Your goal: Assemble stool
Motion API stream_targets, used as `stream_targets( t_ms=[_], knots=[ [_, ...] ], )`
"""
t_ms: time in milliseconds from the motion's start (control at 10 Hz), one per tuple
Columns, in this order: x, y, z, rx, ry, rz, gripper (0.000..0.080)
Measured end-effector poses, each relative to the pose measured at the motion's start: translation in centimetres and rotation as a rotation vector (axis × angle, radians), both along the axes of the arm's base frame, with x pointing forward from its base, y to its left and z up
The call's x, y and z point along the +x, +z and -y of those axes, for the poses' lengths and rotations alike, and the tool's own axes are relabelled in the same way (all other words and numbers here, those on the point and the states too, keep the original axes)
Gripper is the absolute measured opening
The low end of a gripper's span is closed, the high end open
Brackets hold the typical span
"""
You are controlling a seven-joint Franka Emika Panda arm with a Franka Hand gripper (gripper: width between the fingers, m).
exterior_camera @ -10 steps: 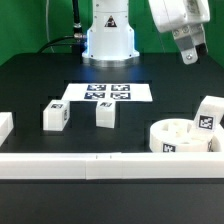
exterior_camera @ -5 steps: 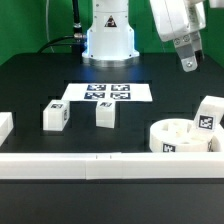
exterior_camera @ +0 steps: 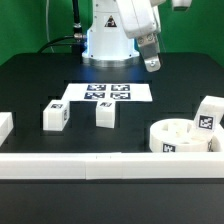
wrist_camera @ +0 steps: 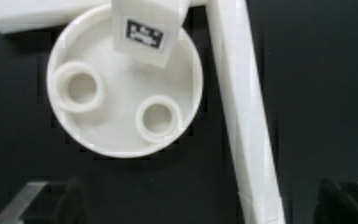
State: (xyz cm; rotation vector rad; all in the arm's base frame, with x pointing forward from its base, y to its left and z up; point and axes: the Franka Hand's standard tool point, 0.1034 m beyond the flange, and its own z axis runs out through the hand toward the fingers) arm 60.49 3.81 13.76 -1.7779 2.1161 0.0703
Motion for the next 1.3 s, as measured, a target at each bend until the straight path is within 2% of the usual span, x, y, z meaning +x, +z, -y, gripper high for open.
stream_targets(
  t_ms=[300, 400, 500, 1000, 1100, 1300],
  knots=[
    [-0.2, -0.3, 0.0, -0.018, 0.073, 0.005, 0.0649],
    [-0.2, -0.4, 0.0, -0.07, 0.297, -0.01, 0.0649],
    [0.5, -0.4, 0.3, -0.118, 0.483, 0.024, 0.0649],
    [0.4, -0.6, 0.4, -0.204, 0.889, 0.123, 0.0649],
    [0.2, -1.2, 0.9, -0.256, 1.057, 0.133, 0.0649],
    [0.0, -2.1, 1.8, -0.32, 1.271, 0.163, 0.0649]
  ],
)
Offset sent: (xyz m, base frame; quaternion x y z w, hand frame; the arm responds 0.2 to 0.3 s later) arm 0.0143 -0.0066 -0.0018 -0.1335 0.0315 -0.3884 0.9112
